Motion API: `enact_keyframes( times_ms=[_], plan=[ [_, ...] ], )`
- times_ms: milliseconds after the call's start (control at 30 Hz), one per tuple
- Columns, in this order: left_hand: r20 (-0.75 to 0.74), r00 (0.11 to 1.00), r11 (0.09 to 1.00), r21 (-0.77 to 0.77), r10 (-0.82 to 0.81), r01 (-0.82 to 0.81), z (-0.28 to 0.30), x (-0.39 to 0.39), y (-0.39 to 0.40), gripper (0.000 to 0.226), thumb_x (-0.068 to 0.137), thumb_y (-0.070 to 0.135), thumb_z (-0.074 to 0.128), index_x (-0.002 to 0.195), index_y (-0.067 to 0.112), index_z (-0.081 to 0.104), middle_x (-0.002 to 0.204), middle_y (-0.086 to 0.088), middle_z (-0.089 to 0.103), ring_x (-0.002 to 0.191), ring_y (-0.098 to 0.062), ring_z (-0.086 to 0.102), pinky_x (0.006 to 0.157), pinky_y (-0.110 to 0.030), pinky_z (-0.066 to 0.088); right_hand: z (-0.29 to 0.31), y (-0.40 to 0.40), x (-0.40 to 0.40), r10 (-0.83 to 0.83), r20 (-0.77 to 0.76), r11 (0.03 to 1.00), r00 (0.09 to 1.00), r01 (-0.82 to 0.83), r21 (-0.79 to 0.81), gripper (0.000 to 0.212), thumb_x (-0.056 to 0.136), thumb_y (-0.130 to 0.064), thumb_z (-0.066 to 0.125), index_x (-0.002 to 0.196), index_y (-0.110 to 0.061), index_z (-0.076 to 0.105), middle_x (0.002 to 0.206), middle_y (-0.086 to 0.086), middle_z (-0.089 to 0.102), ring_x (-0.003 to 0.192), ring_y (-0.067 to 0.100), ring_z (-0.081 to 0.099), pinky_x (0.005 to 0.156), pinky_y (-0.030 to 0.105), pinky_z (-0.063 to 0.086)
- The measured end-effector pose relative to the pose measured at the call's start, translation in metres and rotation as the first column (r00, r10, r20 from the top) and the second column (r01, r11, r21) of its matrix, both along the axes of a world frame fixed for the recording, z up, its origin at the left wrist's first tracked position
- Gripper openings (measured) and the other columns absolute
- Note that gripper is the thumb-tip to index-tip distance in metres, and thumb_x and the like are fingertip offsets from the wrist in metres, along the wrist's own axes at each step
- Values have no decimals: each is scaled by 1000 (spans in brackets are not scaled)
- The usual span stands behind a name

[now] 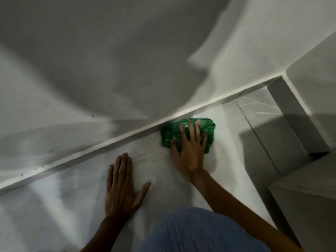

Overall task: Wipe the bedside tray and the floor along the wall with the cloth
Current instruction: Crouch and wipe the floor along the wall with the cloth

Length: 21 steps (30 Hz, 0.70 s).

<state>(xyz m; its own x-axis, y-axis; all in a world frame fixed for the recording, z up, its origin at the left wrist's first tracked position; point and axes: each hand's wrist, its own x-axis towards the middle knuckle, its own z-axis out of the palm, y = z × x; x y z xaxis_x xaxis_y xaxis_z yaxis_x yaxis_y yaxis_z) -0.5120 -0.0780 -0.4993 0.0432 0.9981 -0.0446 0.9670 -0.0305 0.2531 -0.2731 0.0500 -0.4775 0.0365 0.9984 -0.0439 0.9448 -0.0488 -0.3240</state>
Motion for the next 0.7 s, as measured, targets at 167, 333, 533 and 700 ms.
enact_keyframes(
  times_ms=[167,333,533,700],
  plan=[
    [1,1000,1000,-24,3,-3,0,-1,1,108,103,81,29,176,4,14,188,-12,11,175,-29,10,142,-56,14,-8,-23,-19,381,-64,924,922,-377,65,60,107,-56,49,162,-35,49,177,6,37,169,32,23,136,62,13],
    [0,1000,998,-54,13,-12,2,-1,1,107,103,81,28,177,6,10,188,-11,7,176,-28,8,142,-55,12,-7,19,73,259,61,962,964,-263,70,59,109,-62,44,161,-34,51,174,8,42,166,35,29,133,68,19],
    [-1,1000,998,-57,18,-18,2,-1,1,107,103,81,28,177,6,11,188,-11,9,175,-28,8,143,-52,8,-8,16,12,-198,-20,980,980,198,-4,64,107,-54,44,166,-29,42,180,5,30,170,31,17,135,64,3],
    [-3,1000,997,-69,22,-23,2,-1,1,108,103,83,24,177,6,10,188,-12,7,175,-27,5,143,-52,7,-17,-28,-29,198,-63,980,978,-197,35,61,107,-55,45,164,-34,47,180,7,30,170,33,17,135,62,3]
  ],
)
